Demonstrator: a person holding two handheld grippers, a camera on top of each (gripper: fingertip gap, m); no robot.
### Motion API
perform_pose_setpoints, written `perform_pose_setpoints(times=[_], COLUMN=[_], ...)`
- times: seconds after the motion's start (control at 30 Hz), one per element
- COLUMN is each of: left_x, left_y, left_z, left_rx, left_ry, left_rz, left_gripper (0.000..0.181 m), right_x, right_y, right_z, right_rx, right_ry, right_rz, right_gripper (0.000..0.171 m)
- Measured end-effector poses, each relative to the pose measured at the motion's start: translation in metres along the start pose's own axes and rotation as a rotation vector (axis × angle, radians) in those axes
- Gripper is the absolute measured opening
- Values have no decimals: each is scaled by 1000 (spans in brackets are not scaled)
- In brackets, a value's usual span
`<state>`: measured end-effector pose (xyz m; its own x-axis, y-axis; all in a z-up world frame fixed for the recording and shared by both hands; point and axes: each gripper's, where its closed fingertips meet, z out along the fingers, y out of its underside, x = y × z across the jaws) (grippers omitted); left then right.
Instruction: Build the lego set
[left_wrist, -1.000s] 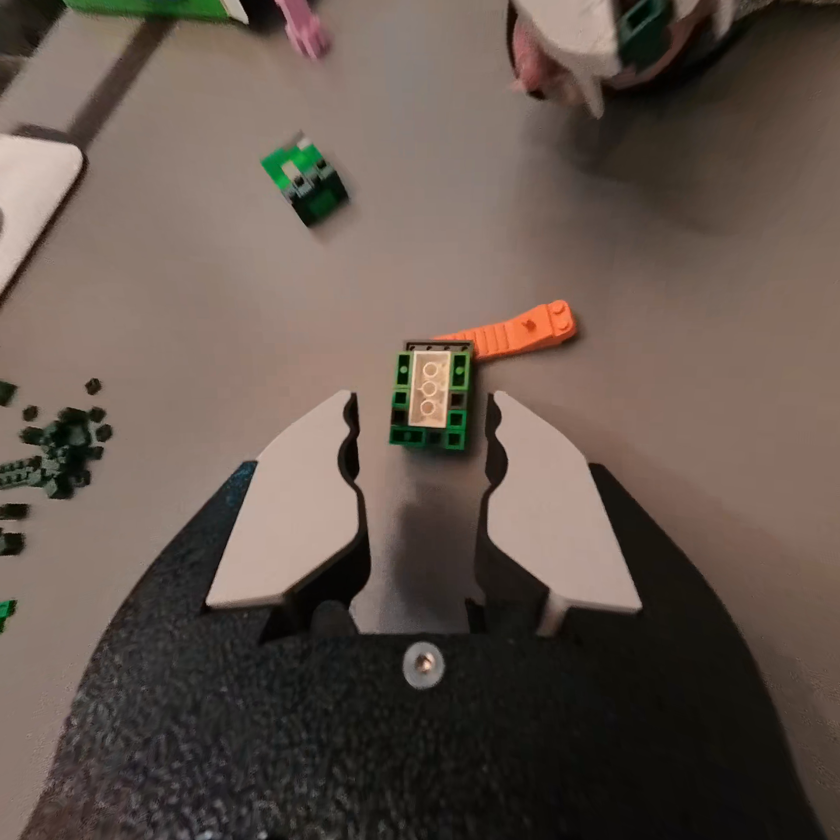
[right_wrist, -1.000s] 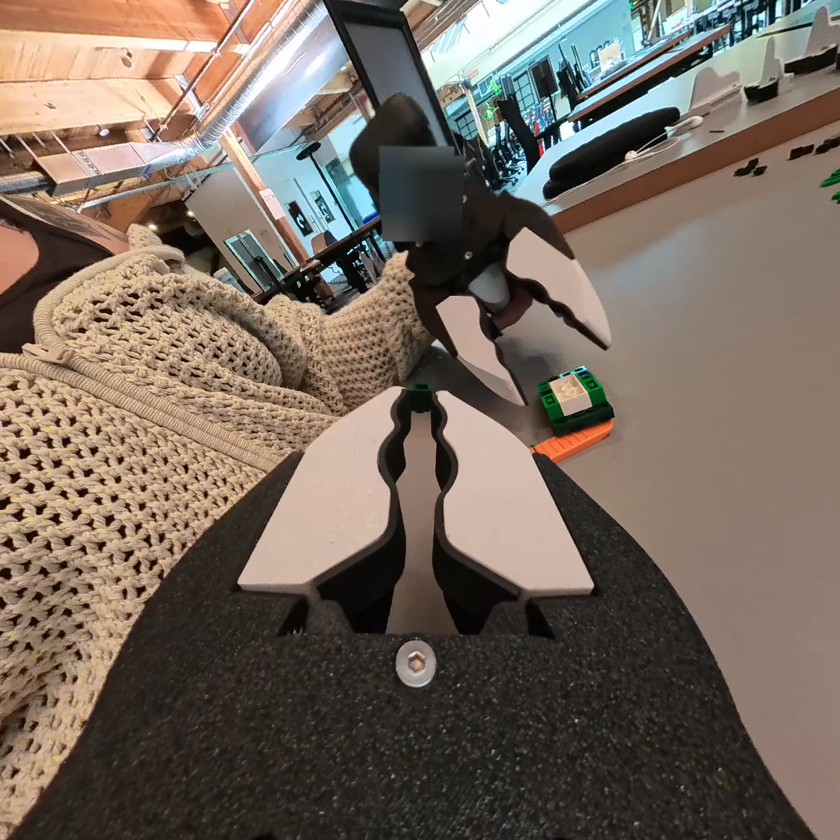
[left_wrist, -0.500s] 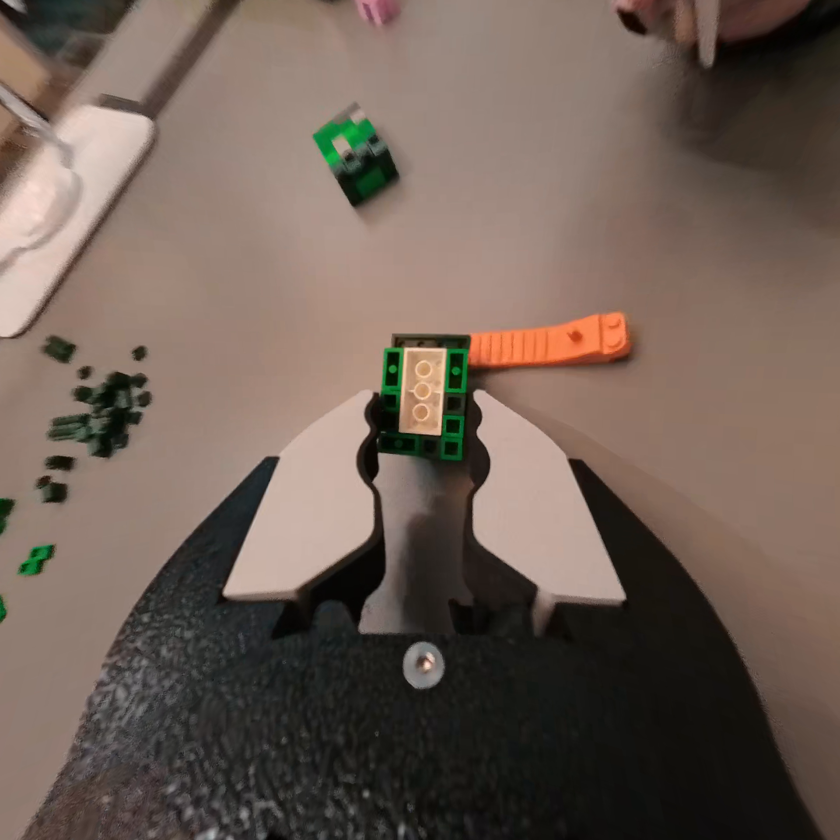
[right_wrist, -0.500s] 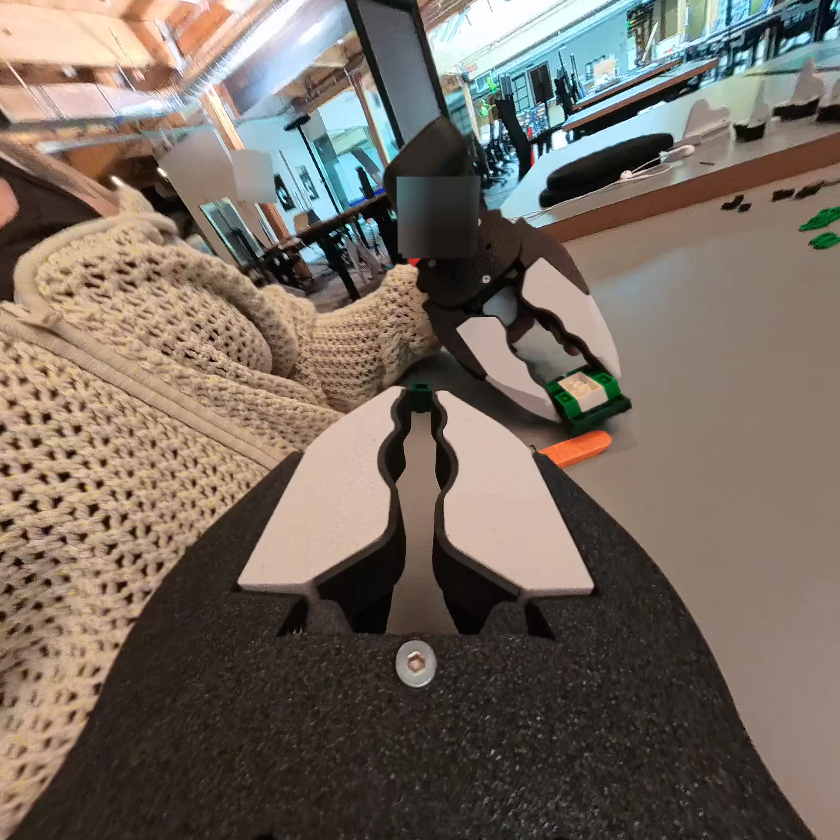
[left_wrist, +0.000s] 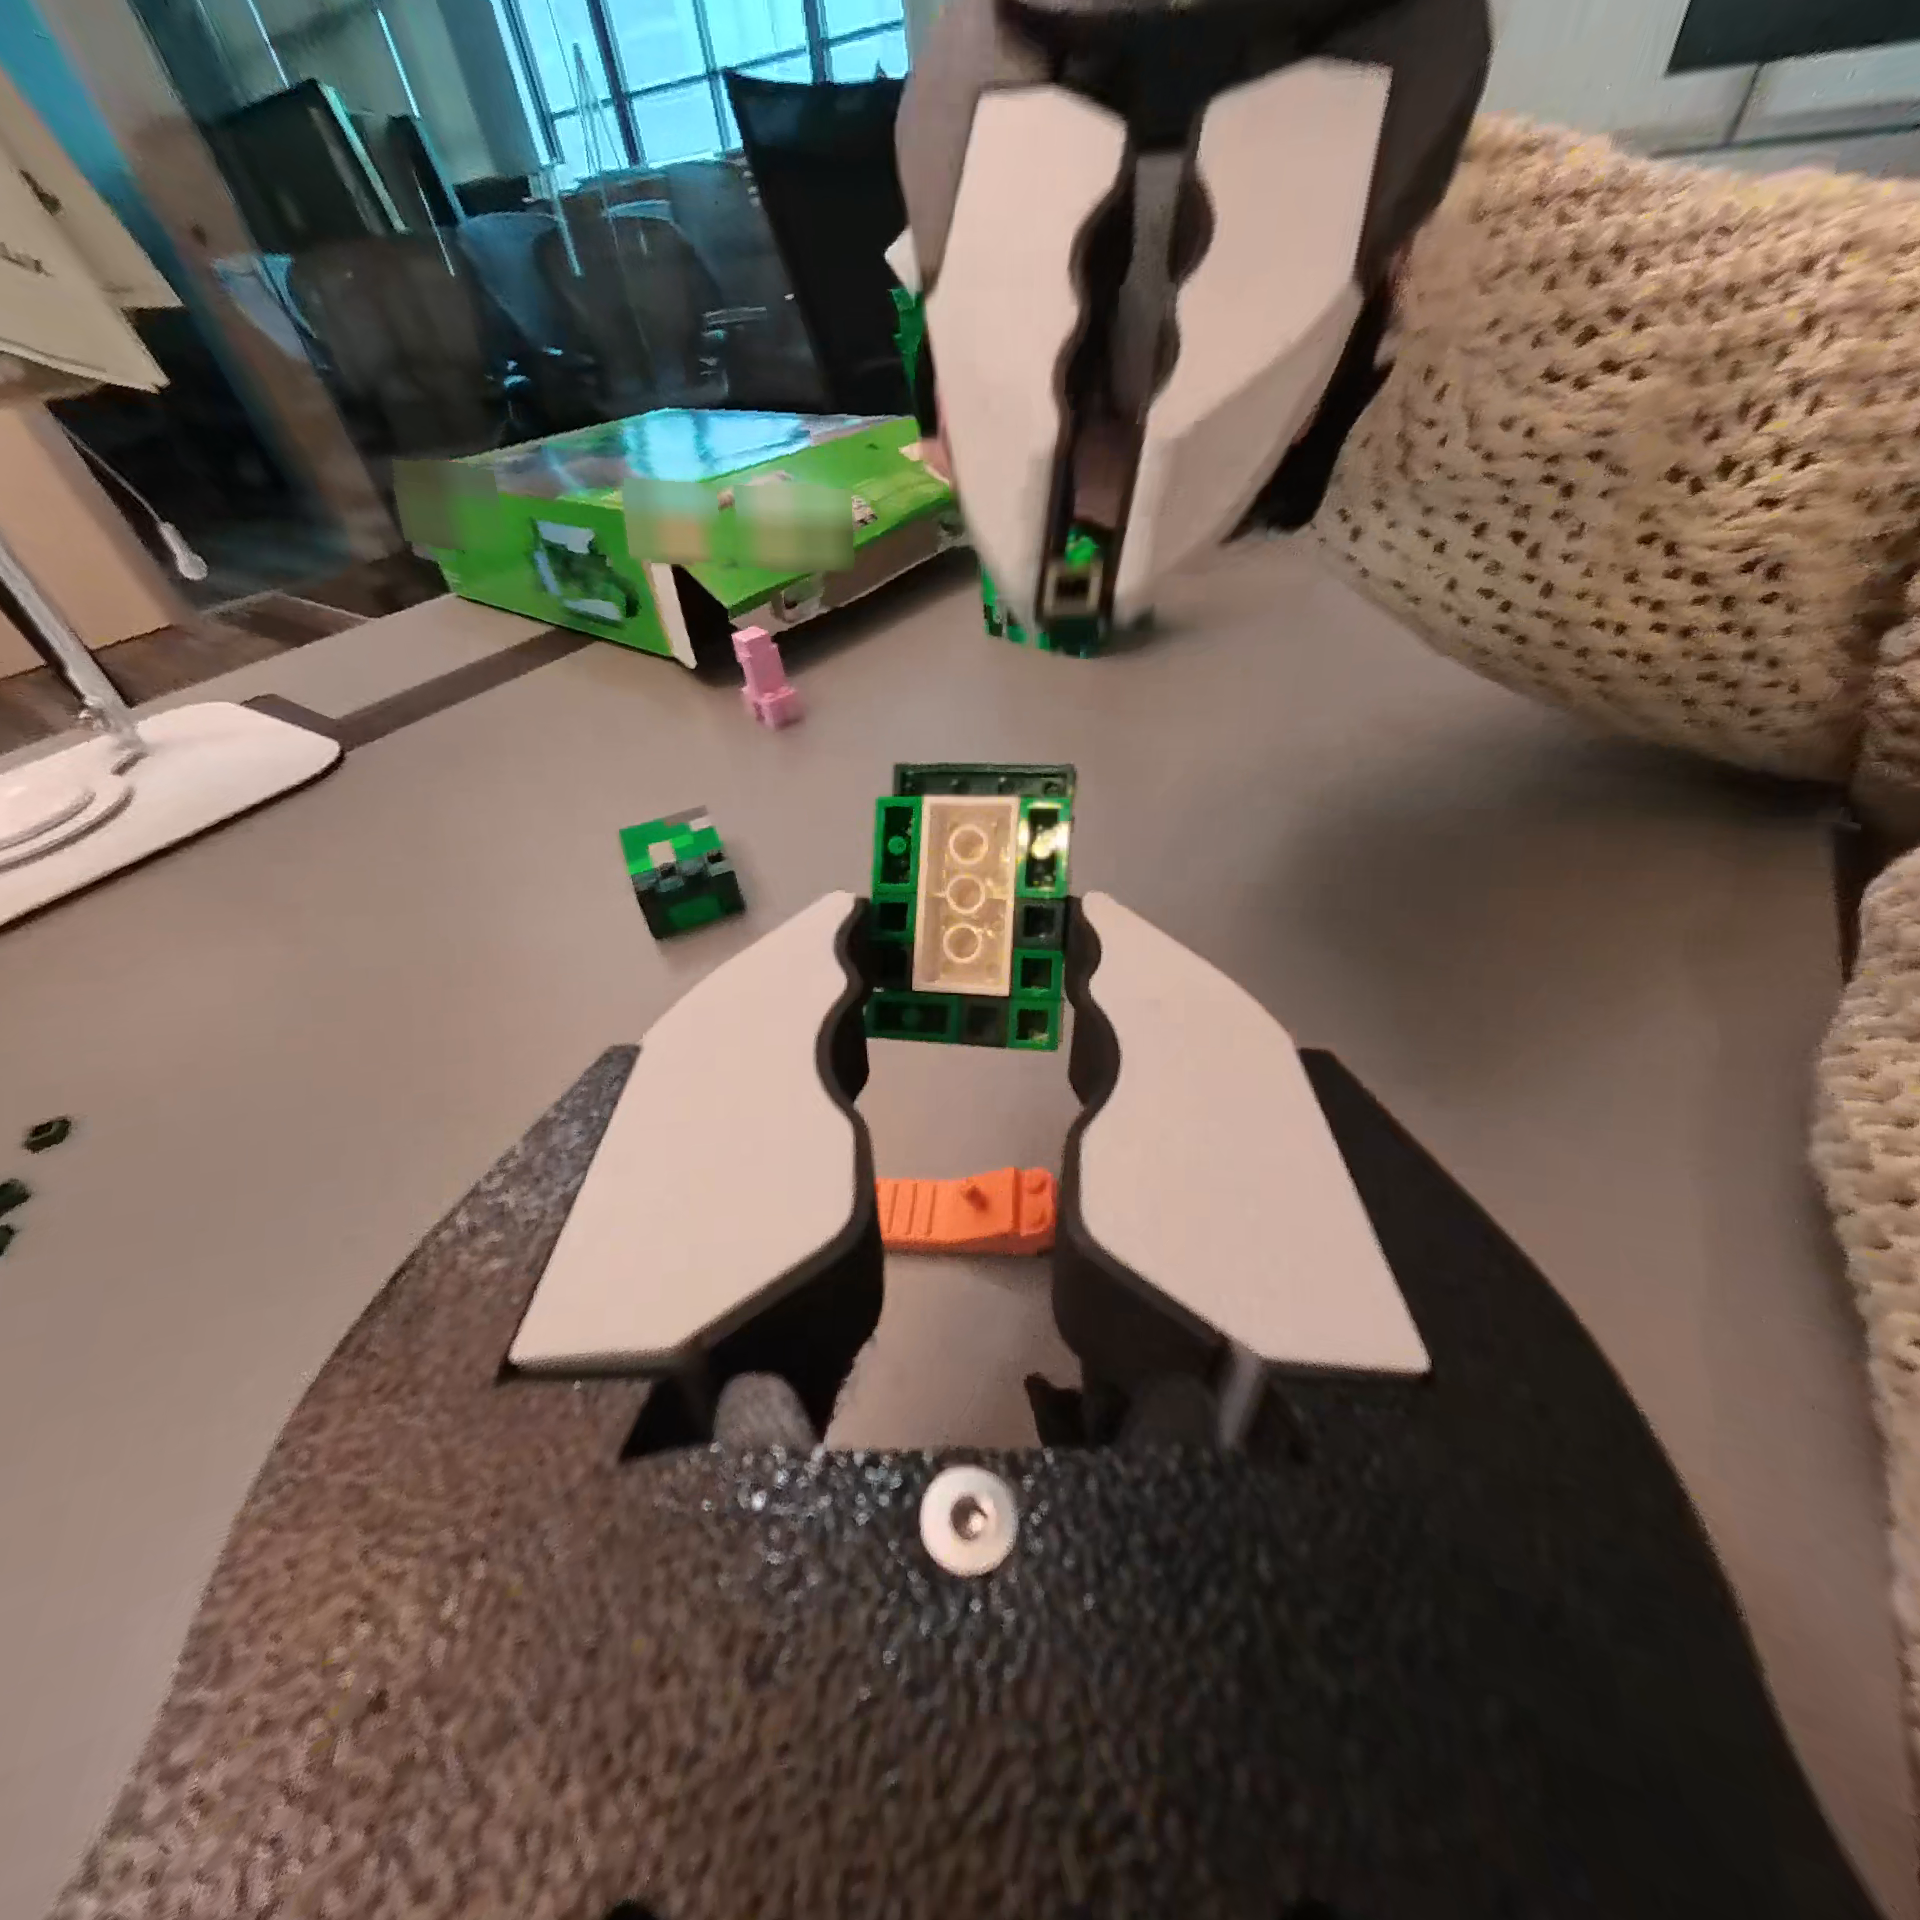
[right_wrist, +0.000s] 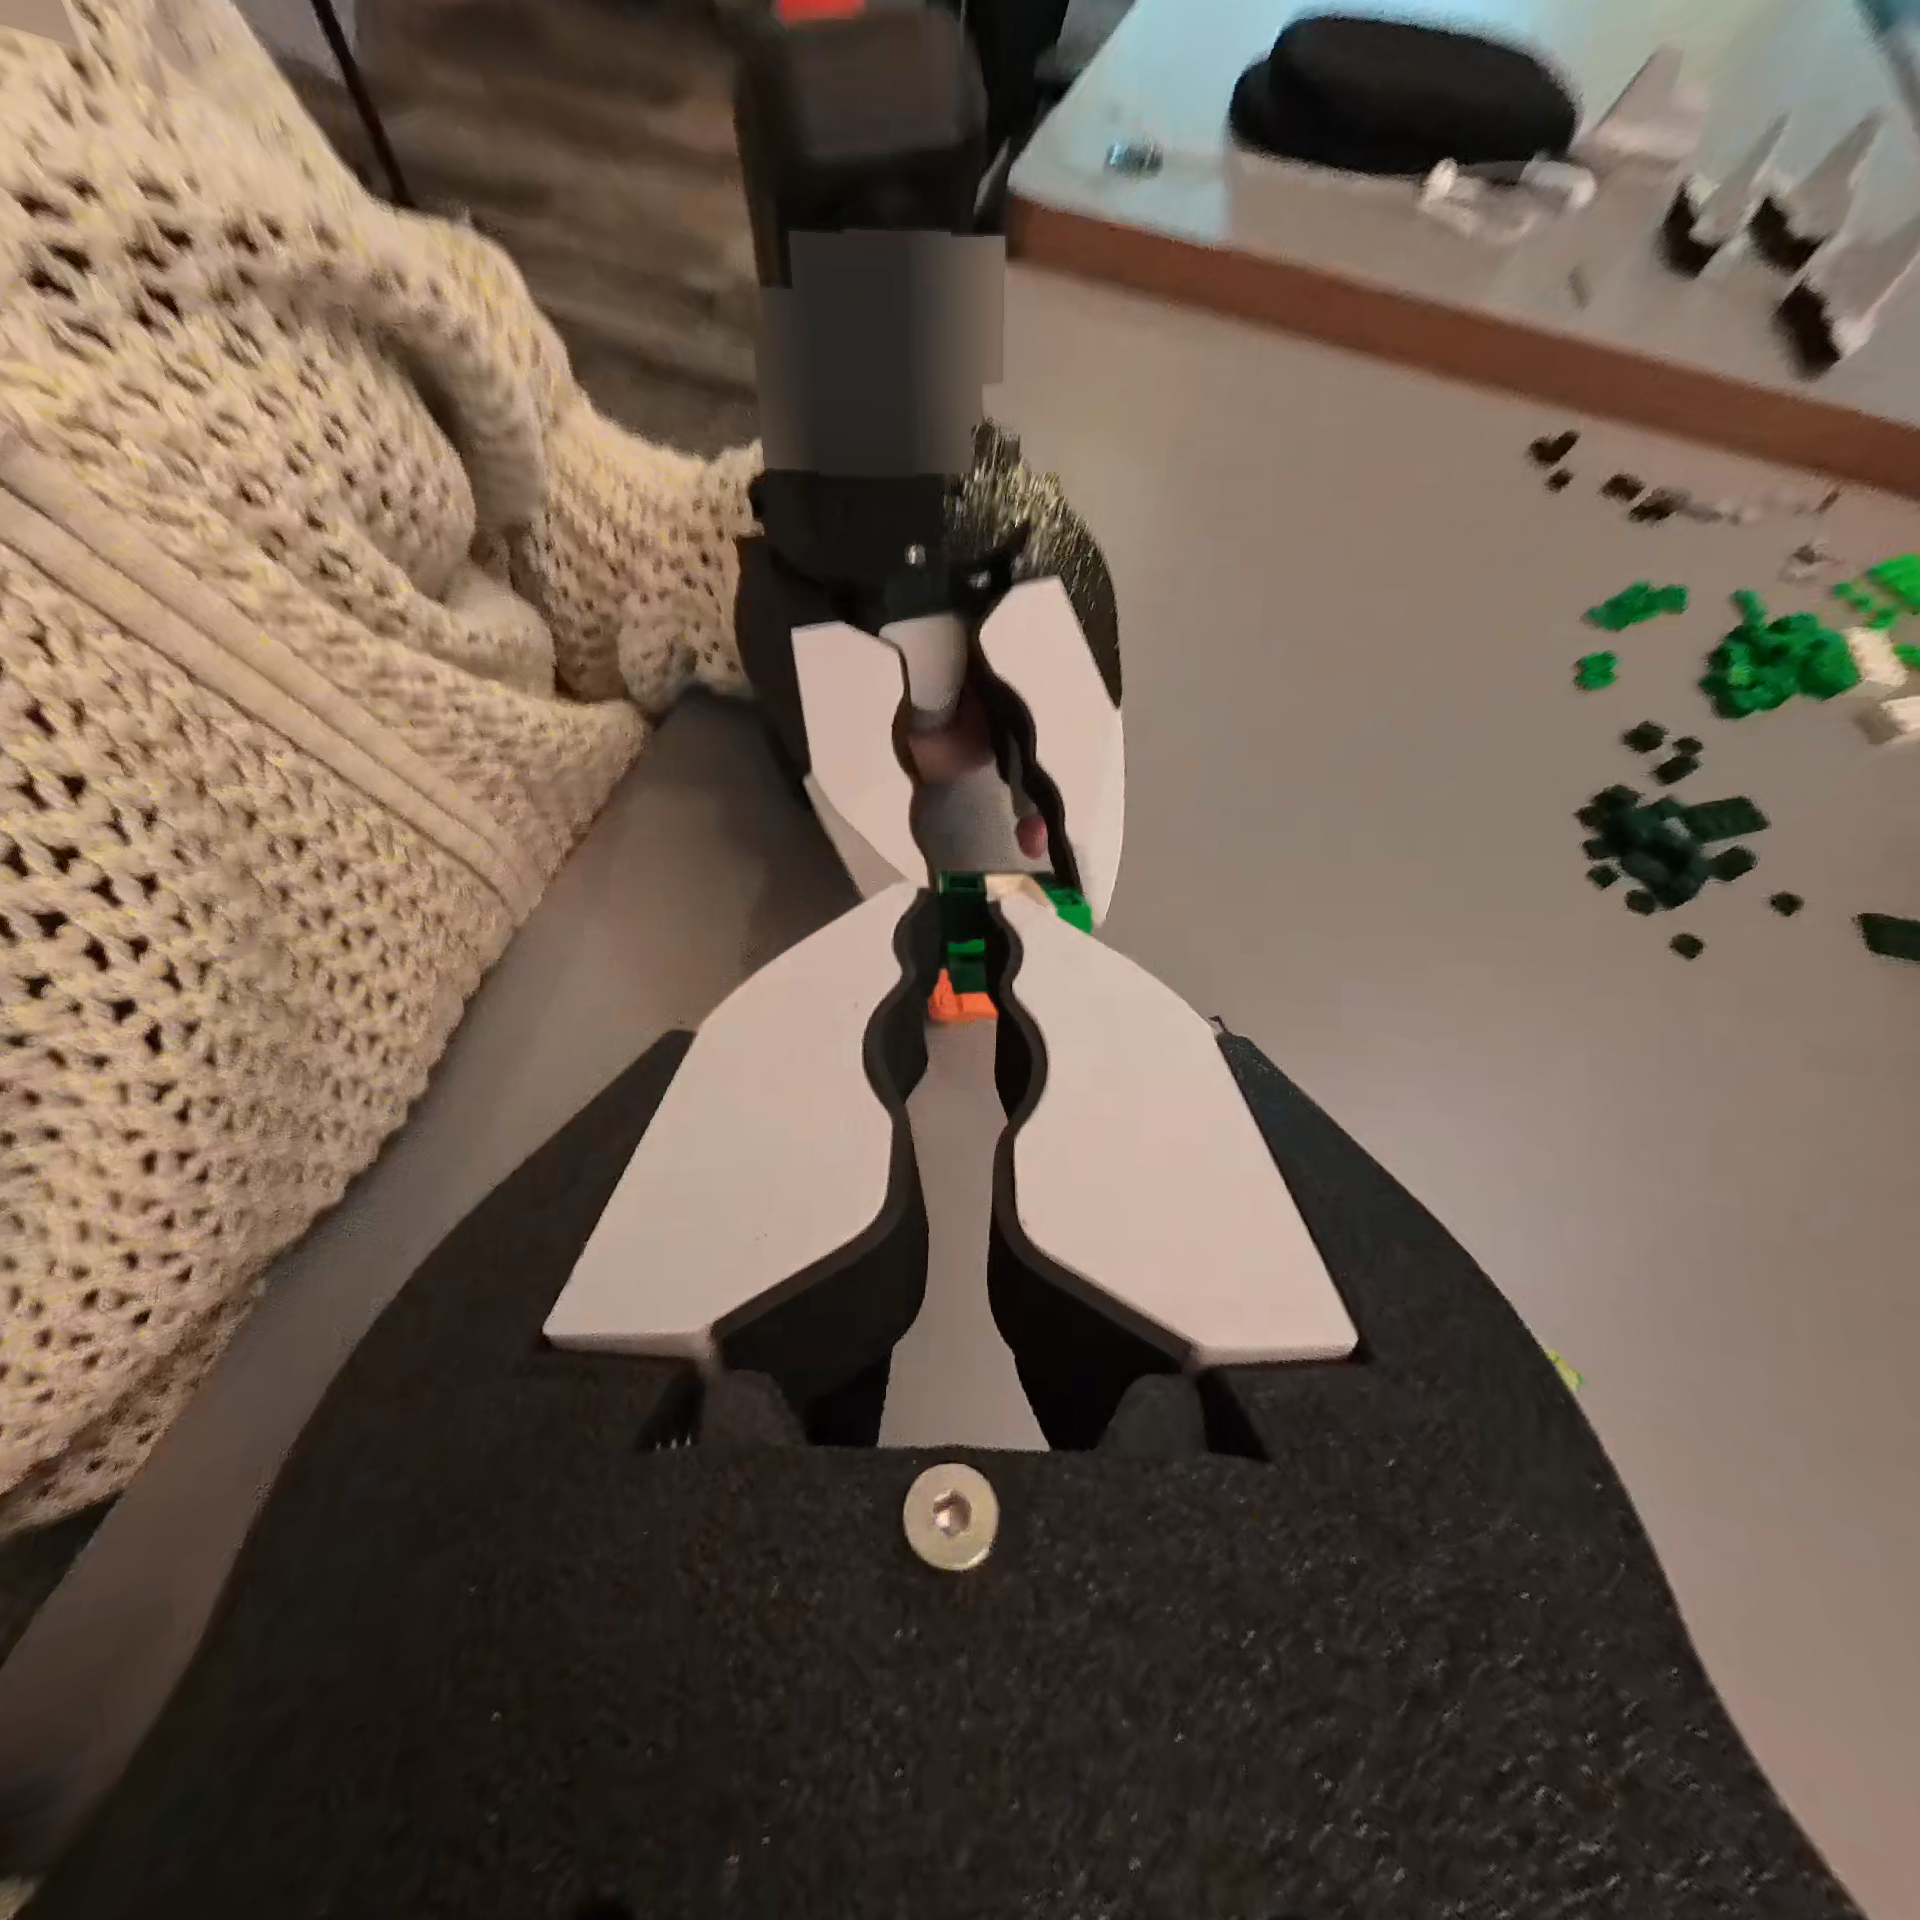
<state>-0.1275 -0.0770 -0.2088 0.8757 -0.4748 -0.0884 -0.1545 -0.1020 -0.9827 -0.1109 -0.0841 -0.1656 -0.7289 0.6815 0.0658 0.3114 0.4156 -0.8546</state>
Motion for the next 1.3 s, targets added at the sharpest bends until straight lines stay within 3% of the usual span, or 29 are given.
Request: perform_pose_setpoints(times=[0.33, 1.3], left_x=[4, 3], left_y=[-1, -2], left_z=[-4, -3], left_rx=[23, 33], left_ry=[11, 26], left_rz=[5, -32], left_gripper=[36, 36], right_x=[-1, 0], right_y=[9, 15], right_z=[24, 23], right_rx=[-202, -303], right_ry=[-58, -45], right_rz=[-53, -112], right_gripper=[8, 8])
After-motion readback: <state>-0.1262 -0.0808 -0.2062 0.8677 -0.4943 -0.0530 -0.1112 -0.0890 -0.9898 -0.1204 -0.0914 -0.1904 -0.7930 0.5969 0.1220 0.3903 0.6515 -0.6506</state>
